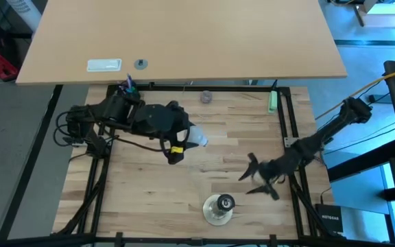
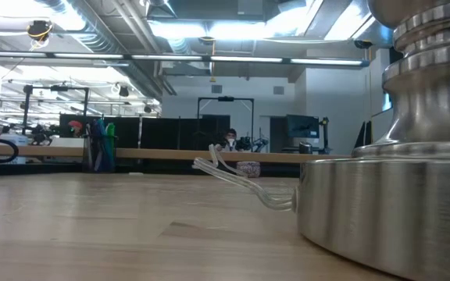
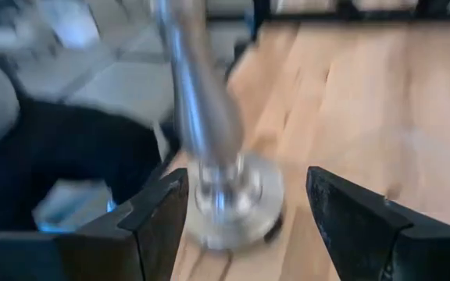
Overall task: Screw lightbulb
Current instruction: Insert the lightbulb into the silver lamp
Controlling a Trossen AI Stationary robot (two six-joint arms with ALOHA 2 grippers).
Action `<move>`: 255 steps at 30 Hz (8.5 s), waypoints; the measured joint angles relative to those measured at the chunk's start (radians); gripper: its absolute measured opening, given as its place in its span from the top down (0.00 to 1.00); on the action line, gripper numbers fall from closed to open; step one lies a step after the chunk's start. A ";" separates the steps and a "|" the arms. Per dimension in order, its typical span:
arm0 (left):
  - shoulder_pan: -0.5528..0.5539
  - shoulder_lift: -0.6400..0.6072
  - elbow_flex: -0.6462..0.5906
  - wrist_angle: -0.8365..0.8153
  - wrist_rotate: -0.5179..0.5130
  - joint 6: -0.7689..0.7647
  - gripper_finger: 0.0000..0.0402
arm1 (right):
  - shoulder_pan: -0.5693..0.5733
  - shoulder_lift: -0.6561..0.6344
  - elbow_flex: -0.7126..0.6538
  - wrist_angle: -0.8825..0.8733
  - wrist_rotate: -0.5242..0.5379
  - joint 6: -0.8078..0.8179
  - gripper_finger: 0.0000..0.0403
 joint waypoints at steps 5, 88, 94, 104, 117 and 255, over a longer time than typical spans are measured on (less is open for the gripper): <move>-0.005 0.000 0.000 -0.021 0.000 -0.010 0.34 | 0.025 0.218 -0.021 0.149 0.022 0.101 0.35; 0.046 -0.233 -0.002 -0.336 -0.119 -0.101 0.34 | -0.532 0.906 0.128 0.806 0.016 -0.235 0.61; 0.059 -0.154 0.000 -0.264 -0.125 -0.011 0.34 | -0.544 0.906 0.127 0.805 0.000 -0.229 0.61; 0.046 -0.105 0.001 -0.043 -0.084 0.169 0.34 | -0.544 0.906 0.127 0.799 -0.009 -0.208 0.61; 0.047 -0.107 0.000 -0.072 -0.085 0.172 0.34 | -0.545 0.637 0.121 0.472 -0.060 -0.154 0.12; 0.030 -0.318 -0.624 1.038 -0.086 0.457 0.60 | -0.543 0.150 0.712 -0.337 -0.029 -0.424 0.28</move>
